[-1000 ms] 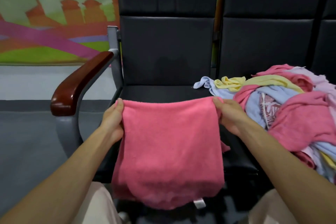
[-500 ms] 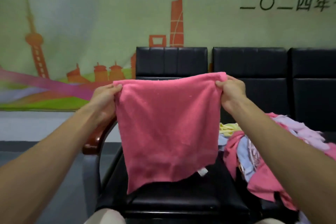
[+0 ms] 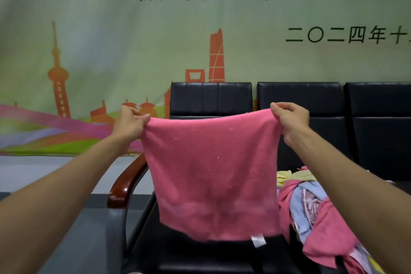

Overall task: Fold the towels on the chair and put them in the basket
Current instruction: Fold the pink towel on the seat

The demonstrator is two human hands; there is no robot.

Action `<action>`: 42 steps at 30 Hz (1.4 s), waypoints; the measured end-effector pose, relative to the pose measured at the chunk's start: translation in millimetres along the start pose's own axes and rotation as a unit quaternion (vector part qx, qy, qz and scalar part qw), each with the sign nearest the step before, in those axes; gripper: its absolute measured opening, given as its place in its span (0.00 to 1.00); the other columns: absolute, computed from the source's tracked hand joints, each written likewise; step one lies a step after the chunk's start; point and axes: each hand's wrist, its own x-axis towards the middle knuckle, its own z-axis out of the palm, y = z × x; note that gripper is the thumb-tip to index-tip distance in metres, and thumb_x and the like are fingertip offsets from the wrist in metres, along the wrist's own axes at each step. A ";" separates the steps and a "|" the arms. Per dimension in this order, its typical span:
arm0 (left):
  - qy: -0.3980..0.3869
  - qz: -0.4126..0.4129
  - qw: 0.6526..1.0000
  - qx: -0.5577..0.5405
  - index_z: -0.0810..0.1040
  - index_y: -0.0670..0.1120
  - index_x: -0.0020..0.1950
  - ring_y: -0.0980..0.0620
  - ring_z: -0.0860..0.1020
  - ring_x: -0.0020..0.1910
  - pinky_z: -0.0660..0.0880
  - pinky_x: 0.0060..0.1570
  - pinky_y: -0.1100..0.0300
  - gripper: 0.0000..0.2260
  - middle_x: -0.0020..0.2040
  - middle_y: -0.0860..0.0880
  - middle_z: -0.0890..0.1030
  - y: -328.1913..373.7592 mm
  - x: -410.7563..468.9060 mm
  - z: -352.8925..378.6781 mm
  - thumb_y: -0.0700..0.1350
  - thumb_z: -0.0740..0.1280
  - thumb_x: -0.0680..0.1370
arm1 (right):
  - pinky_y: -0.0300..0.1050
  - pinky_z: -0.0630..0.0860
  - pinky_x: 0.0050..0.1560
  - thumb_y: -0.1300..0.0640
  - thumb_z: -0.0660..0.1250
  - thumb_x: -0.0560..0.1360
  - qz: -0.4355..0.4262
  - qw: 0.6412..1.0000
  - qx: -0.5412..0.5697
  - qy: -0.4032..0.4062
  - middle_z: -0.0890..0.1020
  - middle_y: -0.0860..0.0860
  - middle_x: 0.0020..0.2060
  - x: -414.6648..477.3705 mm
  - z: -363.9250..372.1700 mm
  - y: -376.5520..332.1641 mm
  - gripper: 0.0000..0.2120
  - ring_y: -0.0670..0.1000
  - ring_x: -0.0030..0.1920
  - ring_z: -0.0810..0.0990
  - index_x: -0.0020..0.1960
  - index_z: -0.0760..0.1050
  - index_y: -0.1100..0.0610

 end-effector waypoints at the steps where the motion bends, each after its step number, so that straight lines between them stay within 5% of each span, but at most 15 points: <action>1: 0.010 0.010 1.000 0.016 0.70 0.41 0.55 0.45 0.76 0.49 0.79 0.49 0.45 0.12 0.51 0.43 0.76 -0.5 -0.6 0.6 0.44 0.69 0.77 | 0.42 0.78 0.46 0.60 0.71 0.74 0.037 0.998 0.053 -0.010 0.81 0.50 0.47 -1.5 -1.7 -0.2 0.08 0.49 0.49 0.80 0.53 0.81 0.57; 4: 0.000 -0.015 0.998 -0.065 0.75 0.42 0.48 0.46 0.78 0.49 0.80 0.48 0.46 0.06 0.51 0.43 0.79 0.3 0.0 4.8 0.42 0.71 0.76 | 0.44 0.79 0.48 0.61 0.72 0.73 0.064 0.992 0.100 -0.048 0.82 0.51 0.49 -0.5 -6.7 0.4 0.08 0.50 0.50 0.80 0.52 0.81 0.55; 8: -0.068 -0.106 0.962 -0.242 0.81 0.41 0.50 0.51 0.78 0.47 0.77 0.53 0.55 0.07 0.49 0.46 0.81 4.6 -4.1 0.6 0.39 0.71 0.73 | 0.45 0.77 0.57 0.69 0.73 0.69 -0.025 0.991 -0.045 -0.120 0.78 0.53 0.57 4.4 -14.3 2.5 0.22 0.53 0.57 0.77 0.62 0.78 0.59; 12: -0.069 0.066 0.995 0.002 0.82 0.40 0.57 0.51 0.76 0.51 0.71 0.51 0.60 0.14 0.52 0.47 0.81 2.8 -14.6 -4.9 0.36 0.73 0.72 | 0.41 0.75 0.49 0.65 0.73 0.71 -0.144 0.958 -0.239 -0.058 0.80 0.50 0.49 4.1 -16.5 2.1 0.16 0.50 0.52 0.78 0.58 0.80 0.58; 16: 0.034 0.224 0.955 0.192 0.83 0.38 0.54 0.50 0.70 0.46 0.65 0.47 0.59 0.10 0.46 0.44 0.76 2.6 -16.7 -5.9 0.41 0.70 0.76 | 0.42 0.78 0.47 0.57 0.74 0.72 -0.211 0.933 -0.290 -0.003 0.82 0.53 0.49 8.5 -14.6 4.6 0.08 0.51 0.47 0.80 0.50 0.83 0.56; 18: 0.044 0.216 0.957 0.188 0.82 0.37 0.54 0.47 0.71 0.47 0.66 0.51 0.58 0.10 0.47 0.44 0.72 1.4 -14.1 -6.3 0.42 0.68 0.78 | 0.44 0.79 0.47 0.55 0.74 0.72 -0.223 0.928 -0.300 0.005 0.81 0.52 0.50 7.1 -15.1 6.6 0.06 0.52 0.47 0.80 0.49 0.83 0.54; 23: 0.029 0.203 0.958 0.199 0.81 0.36 0.55 0.48 0.74 0.46 0.68 0.49 0.58 0.08 0.51 0.39 0.82 -0.7 -23.7 -9.8 0.37 0.65 0.79 | 0.45 0.77 0.48 0.59 0.69 0.76 -0.207 0.928 -0.309 -0.030 0.82 0.53 0.46 -11.2 -20.2 9.4 0.08 0.49 0.47 0.79 0.54 0.82 0.58; 29: 0.038 0.197 0.957 0.211 0.84 0.38 0.48 0.44 0.79 0.48 0.74 0.45 0.57 0.16 0.47 0.41 0.82 0.5 -33.5 -25.4 0.23 0.64 0.69 | 0.41 0.75 0.45 0.62 0.71 0.74 -0.179 0.936 -0.300 -0.040 0.81 0.51 0.44 -28.7 -25.1 2.8 0.08 0.49 0.47 0.79 0.52 0.82 0.59; 34: -0.046 0.210 0.929 0.302 0.74 0.41 0.38 0.44 0.74 0.43 0.67 0.42 0.54 0.11 0.40 0.43 0.75 -2.5 -44.1 -24.1 0.30 0.60 0.77 | 0.43 0.75 0.49 0.66 0.69 0.75 -0.186 0.912 -0.360 -0.065 0.82 0.55 0.50 -33.0 -25.6 0.4 0.10 0.50 0.50 0.78 0.55 0.82 0.60; 37: -0.088 0.178 0.928 0.316 0.79 0.39 0.42 0.49 0.73 0.34 0.68 0.36 0.56 0.11 0.37 0.45 0.77 -7.2 -46.7 -19.4 0.35 0.59 0.81 | 0.46 0.76 0.45 0.62 0.66 0.78 -0.190 0.888 -0.409 -0.084 0.81 0.53 0.44 -32.5 -26.6 10.4 0.09 0.51 0.45 0.78 0.55 0.81 0.61; 42: -0.061 0.175 0.940 0.287 0.83 0.36 0.49 0.47 0.77 0.40 0.73 0.40 0.58 0.11 0.40 0.45 0.79 -11.0 -42.8 -18.2 0.26 0.66 0.72 | 0.48 0.77 0.40 0.55 0.68 0.77 -0.165 0.850 -0.491 -0.091 0.81 0.53 0.38 -28.0 -30.6 21.5 0.09 0.52 0.39 0.79 0.50 0.81 0.60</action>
